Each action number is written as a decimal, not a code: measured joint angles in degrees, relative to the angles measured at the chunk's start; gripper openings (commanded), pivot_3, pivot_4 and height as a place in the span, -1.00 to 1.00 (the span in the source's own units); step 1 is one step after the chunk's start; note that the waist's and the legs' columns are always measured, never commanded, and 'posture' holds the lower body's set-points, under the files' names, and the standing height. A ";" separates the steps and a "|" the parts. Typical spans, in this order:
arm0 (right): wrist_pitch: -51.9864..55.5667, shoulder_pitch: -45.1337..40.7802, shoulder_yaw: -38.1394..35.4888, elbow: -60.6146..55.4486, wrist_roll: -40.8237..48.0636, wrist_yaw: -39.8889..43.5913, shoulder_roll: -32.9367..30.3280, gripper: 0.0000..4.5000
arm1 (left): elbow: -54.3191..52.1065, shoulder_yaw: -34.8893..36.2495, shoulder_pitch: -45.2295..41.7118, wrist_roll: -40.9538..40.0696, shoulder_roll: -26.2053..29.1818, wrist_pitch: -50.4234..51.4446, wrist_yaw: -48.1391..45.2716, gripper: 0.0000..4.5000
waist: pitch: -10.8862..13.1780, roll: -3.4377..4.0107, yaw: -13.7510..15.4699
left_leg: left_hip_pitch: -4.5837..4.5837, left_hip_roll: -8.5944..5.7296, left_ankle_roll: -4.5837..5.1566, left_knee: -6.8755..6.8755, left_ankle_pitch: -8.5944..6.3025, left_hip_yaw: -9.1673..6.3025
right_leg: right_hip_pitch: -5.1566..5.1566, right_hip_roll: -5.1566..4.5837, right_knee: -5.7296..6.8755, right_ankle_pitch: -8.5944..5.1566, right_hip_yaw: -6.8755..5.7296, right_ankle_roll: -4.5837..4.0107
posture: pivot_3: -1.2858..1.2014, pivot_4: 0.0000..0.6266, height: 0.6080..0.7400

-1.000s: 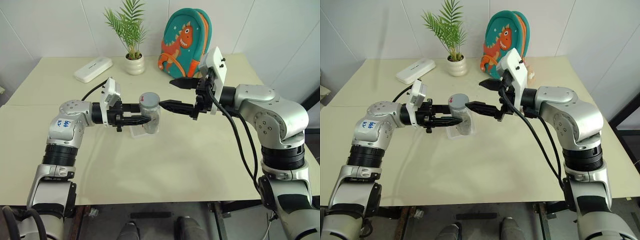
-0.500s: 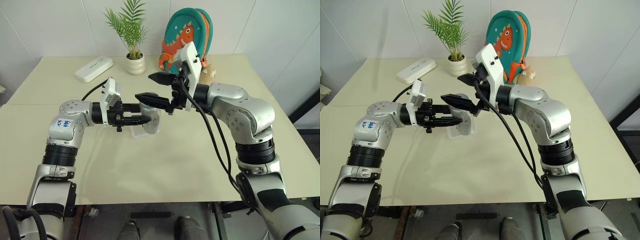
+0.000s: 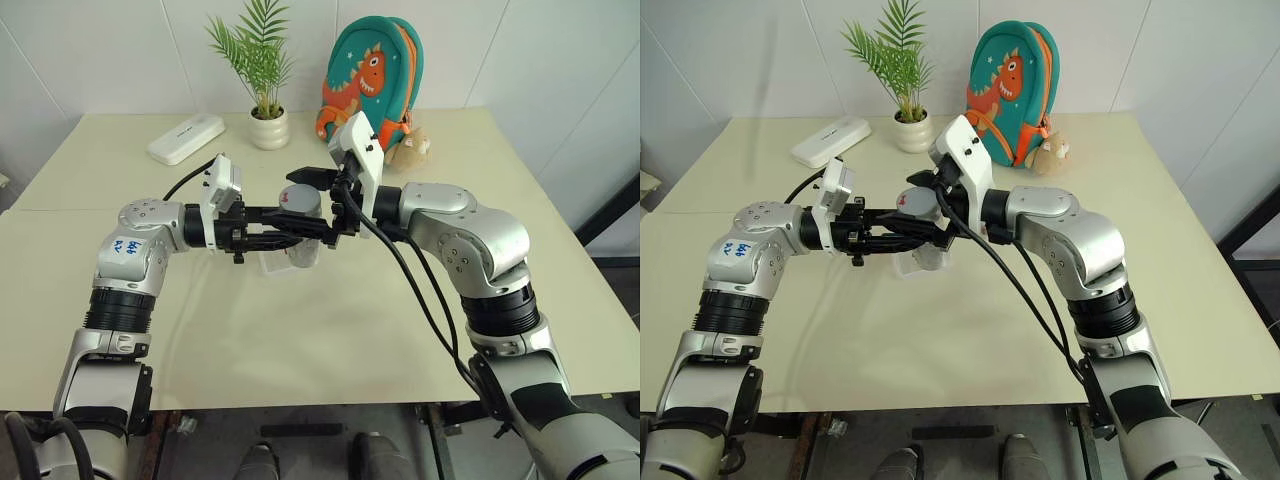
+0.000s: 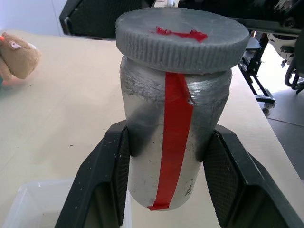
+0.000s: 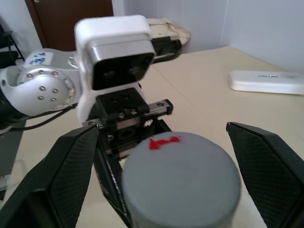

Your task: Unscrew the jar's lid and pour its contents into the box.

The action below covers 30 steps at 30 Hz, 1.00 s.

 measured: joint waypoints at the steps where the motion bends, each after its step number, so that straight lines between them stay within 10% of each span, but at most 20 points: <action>1: -0.22 0.00 0.01 0.33 -0.48 0.04 -0.14 1.00 | 0.00 0.00 0.00 0.00 0.00 0.00 0.00 -0.17 | 0.00 0.00 0.00 | 0.00 0.00 0.00 0.00 0.00 0.00 | 0.00 0.00 0.00 0.00 0.00 0.00 | 0.03 -0.52 1.00; 30: 0.60 0.24 -0.17 -1.47 -0.53 3.94 -3.35 1.00 | 0.43 0.00 0.00 0.01 0.00 0.09 0.28 -0.17 | 0.00 0.00 -0.03 | 0.00 0.00 0.00 0.00 0.00 0.00 | 0.00 0.00 -0.01 0.00 0.00 0.00 | 0.03 -0.52 1.00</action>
